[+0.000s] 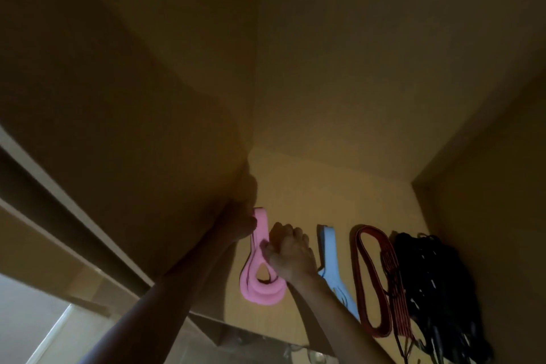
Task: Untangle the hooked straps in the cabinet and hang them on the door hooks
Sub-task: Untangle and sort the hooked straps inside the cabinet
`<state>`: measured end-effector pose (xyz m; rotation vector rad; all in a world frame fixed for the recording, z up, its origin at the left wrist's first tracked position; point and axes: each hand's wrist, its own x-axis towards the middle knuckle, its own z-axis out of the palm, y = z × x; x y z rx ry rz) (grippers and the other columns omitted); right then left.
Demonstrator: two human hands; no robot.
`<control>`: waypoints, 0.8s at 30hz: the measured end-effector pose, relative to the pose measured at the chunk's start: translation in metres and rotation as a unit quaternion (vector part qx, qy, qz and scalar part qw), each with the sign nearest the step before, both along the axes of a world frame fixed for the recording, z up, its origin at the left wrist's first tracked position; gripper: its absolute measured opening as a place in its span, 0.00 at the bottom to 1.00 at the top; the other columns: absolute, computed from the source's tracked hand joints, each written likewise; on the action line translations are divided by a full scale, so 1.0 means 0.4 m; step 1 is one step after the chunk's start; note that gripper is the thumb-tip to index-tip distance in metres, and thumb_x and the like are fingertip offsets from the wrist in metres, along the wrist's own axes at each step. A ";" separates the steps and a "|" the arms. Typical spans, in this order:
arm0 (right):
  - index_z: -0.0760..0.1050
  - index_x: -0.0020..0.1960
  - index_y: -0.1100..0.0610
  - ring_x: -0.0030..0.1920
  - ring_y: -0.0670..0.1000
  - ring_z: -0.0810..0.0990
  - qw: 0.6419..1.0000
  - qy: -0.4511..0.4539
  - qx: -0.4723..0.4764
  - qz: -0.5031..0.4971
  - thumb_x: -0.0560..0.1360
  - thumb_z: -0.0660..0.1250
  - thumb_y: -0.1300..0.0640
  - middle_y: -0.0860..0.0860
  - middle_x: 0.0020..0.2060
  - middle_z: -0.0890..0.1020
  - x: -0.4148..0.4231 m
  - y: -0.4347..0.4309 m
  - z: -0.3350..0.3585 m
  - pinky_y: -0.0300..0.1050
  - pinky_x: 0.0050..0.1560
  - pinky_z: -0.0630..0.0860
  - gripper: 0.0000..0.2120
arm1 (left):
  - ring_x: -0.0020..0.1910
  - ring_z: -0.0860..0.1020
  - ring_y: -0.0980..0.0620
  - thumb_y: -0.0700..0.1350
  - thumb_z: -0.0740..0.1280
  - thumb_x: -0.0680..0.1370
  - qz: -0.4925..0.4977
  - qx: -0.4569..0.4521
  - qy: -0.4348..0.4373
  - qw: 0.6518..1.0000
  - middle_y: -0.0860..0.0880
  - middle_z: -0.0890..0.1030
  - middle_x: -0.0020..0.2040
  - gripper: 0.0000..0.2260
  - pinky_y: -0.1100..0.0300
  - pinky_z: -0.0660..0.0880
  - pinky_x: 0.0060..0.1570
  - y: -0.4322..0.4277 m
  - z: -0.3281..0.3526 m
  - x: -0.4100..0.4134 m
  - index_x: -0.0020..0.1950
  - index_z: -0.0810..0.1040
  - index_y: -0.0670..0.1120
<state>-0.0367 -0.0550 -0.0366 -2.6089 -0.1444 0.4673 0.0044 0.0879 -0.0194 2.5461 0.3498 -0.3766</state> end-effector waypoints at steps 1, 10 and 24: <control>0.66 0.62 0.55 0.62 0.57 0.68 1.000 -0.015 0.000 -0.002 0.77 0.57 0.44 0.55 0.58 0.71 0.002 -0.017 0.010 0.52 0.59 0.70 0.19 | 0.63 0.73 0.41 0.45 0.61 0.78 0.004 0.022 0.002 1.000 0.40 0.75 0.64 0.16 0.52 0.71 0.63 -0.007 0.006 0.004 0.63 0.74 0.40; 0.70 0.62 0.58 0.63 0.60 0.68 0.985 -0.106 -0.006 -0.136 0.76 0.59 0.51 0.57 0.59 0.72 0.015 -0.245 0.082 0.51 0.60 0.70 0.17 | 0.57 0.76 0.45 0.44 0.64 0.76 -0.174 -0.017 -0.034 0.984 0.43 0.76 0.56 0.10 0.56 0.73 0.59 -0.205 0.045 0.041 0.56 0.76 0.44; 0.44 0.76 0.58 0.71 0.62 0.59 0.918 0.042 -0.090 -0.383 0.72 0.61 0.36 0.61 0.72 0.59 -0.051 -0.603 0.079 0.57 0.70 0.57 0.45 | 0.71 0.61 0.50 0.42 0.57 0.80 -0.419 -0.049 -0.085 0.903 0.50 0.63 0.72 0.19 0.66 0.57 0.64 -0.575 0.009 -0.009 0.71 0.66 0.48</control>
